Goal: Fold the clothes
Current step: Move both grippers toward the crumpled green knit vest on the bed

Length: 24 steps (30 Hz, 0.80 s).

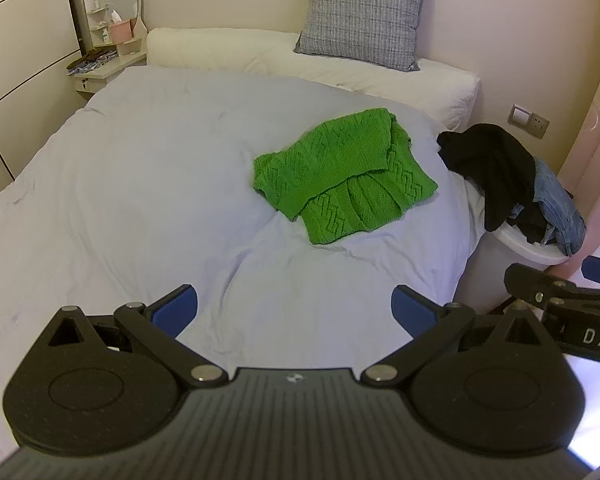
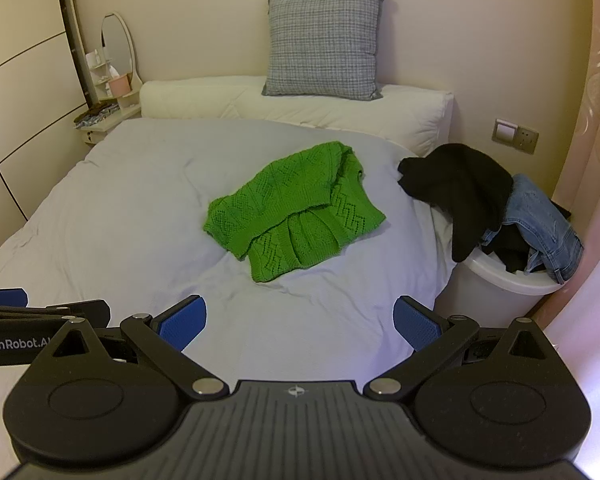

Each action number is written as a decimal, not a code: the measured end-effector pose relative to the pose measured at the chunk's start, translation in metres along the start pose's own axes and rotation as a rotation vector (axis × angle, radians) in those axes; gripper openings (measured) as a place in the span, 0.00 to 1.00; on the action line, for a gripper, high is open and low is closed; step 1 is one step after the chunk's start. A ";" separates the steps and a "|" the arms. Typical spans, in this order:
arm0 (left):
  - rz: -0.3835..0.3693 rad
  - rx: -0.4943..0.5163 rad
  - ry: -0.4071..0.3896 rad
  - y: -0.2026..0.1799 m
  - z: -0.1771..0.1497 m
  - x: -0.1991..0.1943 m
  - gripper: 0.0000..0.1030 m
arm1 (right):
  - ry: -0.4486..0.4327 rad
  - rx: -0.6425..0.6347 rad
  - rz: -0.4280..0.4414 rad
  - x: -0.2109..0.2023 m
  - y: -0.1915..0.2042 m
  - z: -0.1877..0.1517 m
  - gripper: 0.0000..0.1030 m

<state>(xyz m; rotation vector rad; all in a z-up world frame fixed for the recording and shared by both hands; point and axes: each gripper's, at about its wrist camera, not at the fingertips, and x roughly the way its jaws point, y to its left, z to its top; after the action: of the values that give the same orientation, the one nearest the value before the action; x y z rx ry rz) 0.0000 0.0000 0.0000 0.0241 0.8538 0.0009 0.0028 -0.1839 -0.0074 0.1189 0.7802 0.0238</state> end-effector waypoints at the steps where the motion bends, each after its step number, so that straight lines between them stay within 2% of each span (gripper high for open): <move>1: 0.002 0.002 0.005 0.001 0.001 -0.001 0.99 | 0.000 0.000 0.000 0.000 0.000 0.000 1.00; 8: 0.014 0.008 0.013 0.004 0.005 -0.005 0.99 | 0.002 0.002 -0.001 0.001 -0.004 0.001 1.00; 17: 0.027 0.052 0.008 0.002 -0.012 0.012 0.99 | 0.003 0.007 -0.016 0.001 0.003 0.000 1.00; 24: 0.006 0.045 -0.004 0.009 -0.014 0.015 0.99 | 0.002 -0.004 -0.025 0.003 0.010 -0.003 1.00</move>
<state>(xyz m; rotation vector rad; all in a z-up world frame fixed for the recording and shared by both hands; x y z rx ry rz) -0.0009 0.0095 -0.0204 0.0684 0.8497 -0.0125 0.0033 -0.1731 -0.0106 0.1049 0.7833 0.0016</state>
